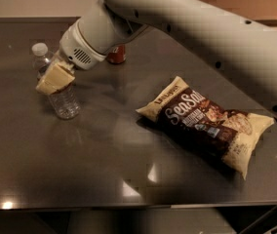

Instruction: Knock water bottle over

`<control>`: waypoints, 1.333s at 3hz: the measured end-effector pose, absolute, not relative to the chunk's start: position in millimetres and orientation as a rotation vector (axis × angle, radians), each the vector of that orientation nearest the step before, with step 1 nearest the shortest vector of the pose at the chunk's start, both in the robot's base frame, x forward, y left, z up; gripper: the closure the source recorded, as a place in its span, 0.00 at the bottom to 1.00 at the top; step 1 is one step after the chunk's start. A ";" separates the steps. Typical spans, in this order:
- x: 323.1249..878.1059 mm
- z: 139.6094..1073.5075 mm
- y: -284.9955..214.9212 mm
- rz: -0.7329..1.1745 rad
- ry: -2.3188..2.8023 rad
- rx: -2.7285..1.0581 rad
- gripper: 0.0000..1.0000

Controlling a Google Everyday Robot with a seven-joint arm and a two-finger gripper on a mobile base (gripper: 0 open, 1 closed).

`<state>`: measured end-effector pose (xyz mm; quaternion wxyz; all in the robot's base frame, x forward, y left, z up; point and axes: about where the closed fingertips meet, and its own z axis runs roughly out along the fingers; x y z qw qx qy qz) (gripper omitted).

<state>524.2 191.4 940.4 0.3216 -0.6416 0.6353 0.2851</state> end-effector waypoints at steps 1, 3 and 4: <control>535.8 963.6 170.7 0.652 1.707 -1.730 0.87; 551.1 972.0 110.3 0.269 1.868 -1.976 1.00; 550.5 947.9 92.8 0.073 1.912 -2.139 1.00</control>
Offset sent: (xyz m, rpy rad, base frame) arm 0.0367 -0.1087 0.0570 -0.5216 -0.1199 -0.0404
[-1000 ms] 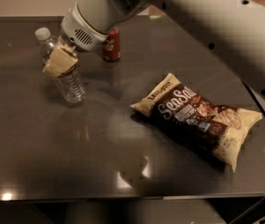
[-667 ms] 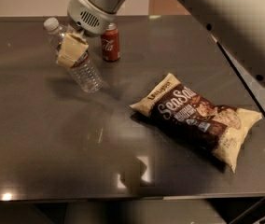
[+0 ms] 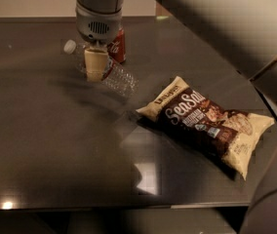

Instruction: Knock water bottle over

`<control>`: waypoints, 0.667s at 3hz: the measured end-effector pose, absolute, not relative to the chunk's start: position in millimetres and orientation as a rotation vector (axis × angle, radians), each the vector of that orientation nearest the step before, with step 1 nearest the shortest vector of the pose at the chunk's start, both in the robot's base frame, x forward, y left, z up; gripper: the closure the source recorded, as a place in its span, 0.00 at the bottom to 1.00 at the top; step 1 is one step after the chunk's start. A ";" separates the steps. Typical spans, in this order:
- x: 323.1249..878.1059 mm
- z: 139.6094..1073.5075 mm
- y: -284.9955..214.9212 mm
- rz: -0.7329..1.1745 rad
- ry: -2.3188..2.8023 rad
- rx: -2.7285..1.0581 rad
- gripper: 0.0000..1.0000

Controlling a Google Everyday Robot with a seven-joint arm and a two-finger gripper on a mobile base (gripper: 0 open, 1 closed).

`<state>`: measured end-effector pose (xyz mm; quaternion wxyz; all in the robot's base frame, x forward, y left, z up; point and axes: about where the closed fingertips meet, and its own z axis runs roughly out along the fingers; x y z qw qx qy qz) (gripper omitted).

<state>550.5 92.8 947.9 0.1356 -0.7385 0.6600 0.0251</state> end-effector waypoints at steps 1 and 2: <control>551.0 920.4 85.4 -0.068 1.912 -2.274 1.00; 555.3 893.6 89.2 -0.162 1.878 -2.393 1.00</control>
Offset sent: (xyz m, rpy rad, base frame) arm 0.0048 -0.0070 -0.0861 -0.3979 0.0163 0.1846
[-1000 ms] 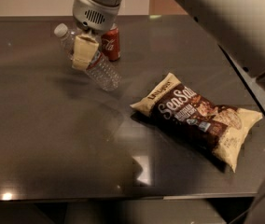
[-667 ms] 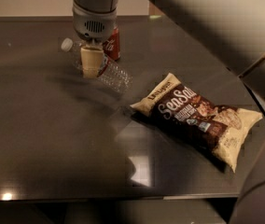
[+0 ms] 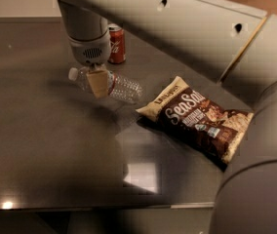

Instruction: Knock water bottle over

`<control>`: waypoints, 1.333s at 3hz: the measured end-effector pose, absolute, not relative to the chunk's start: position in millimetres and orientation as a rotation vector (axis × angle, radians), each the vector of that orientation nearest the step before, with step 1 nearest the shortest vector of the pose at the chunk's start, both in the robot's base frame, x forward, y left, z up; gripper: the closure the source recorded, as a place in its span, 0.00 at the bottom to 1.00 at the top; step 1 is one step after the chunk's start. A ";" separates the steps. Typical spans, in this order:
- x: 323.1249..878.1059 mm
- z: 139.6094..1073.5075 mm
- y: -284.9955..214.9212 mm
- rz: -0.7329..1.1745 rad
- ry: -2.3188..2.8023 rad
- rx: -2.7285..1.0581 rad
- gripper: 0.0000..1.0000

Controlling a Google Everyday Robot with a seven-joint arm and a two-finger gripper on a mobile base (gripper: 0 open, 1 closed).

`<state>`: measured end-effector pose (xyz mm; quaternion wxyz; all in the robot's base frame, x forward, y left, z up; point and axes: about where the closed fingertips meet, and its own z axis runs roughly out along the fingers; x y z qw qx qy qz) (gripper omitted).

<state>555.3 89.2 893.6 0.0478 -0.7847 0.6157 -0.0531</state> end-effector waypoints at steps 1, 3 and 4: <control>558.8 874.0 96.5 -0.251 1.819 -2.507 0.82; 552.4 848.1 109.7 -0.304 1.709 -2.673 0.36; 547.5 843.1 113.2 -0.301 1.682 -2.705 0.12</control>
Offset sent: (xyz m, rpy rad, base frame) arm -0.0105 0.0134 -0.0513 -0.2745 0.0589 0.2221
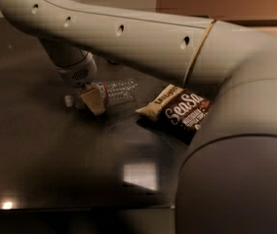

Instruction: Knock water bottle over

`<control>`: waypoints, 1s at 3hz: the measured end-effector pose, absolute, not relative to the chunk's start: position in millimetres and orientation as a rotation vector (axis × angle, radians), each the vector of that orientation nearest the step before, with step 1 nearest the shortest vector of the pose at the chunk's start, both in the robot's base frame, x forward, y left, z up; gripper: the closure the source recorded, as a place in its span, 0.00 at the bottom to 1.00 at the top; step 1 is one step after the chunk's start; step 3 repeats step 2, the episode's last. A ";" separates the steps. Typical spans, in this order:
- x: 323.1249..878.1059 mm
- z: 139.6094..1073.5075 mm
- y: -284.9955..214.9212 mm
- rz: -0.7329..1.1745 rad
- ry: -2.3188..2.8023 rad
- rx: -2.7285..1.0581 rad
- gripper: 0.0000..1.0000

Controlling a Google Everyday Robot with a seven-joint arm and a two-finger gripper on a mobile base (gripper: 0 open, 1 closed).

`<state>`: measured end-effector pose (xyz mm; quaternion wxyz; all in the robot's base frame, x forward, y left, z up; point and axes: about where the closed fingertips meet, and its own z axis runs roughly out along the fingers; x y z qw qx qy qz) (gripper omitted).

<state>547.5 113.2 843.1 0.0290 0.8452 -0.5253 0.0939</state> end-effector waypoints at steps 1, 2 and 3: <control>546.9 840.5 114.0 0.251 -1.610 2.611 0.00; 546.9 840.4 114.0 0.249 -1.610 2.612 0.00; 546.9 840.4 114.0 0.249 -1.610 2.612 0.00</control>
Offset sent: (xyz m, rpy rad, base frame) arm -0.0005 0.0006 -0.0024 0.0070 0.0222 0.0051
